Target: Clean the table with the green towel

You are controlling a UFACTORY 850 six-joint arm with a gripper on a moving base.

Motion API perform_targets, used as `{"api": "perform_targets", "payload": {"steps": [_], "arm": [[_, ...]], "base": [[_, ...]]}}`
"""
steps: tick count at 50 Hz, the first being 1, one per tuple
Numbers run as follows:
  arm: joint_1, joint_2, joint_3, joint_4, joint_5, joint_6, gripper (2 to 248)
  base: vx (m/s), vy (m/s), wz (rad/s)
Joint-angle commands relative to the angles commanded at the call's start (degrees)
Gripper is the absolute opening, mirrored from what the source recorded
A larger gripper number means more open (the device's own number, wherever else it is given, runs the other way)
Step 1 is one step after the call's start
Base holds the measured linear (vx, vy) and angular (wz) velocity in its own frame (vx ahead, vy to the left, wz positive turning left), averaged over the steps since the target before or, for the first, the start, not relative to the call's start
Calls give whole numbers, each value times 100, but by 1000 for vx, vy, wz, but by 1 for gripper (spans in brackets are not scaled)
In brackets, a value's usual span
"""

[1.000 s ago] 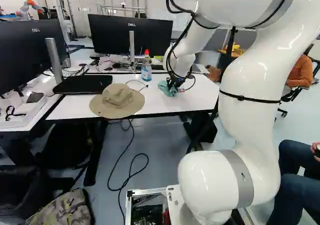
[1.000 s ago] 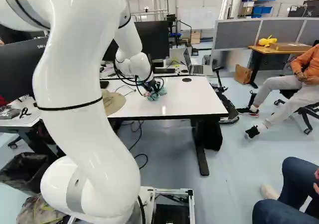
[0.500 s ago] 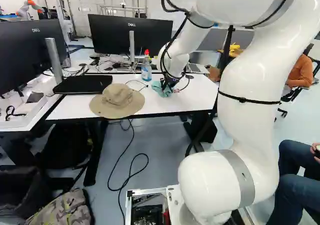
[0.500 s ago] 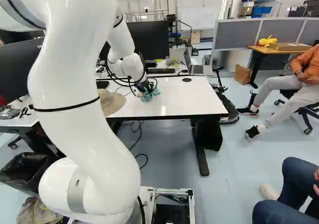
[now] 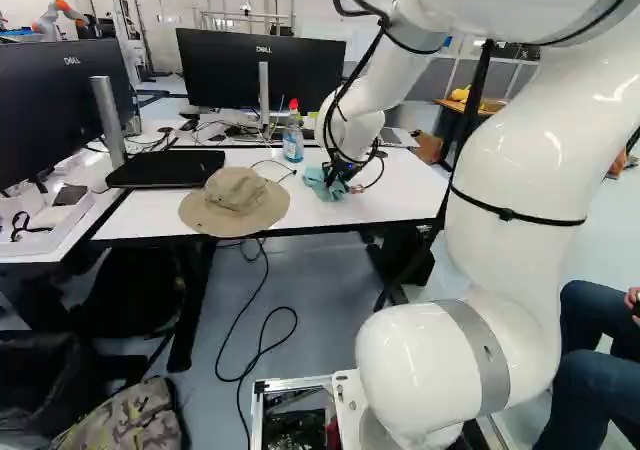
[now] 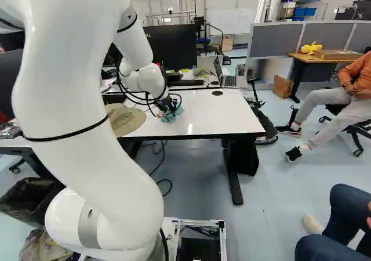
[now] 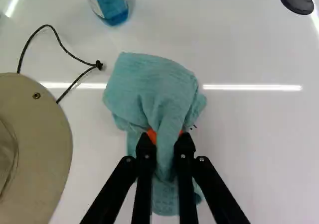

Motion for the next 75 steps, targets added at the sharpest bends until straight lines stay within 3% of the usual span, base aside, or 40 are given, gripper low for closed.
{"api": "perform_targets", "payload": {"steps": [23,36,58,75], "arm": [[-460,60,69,0,0,0,51],[-631,-135,-154,0,0,0,51],[-509,-649,-761,0,0,0,51],[-219,-663,-778,0,0,0,51]], "base": [[0,0,0],[0,0,0],[0,0,0],[0,0,0]]}}
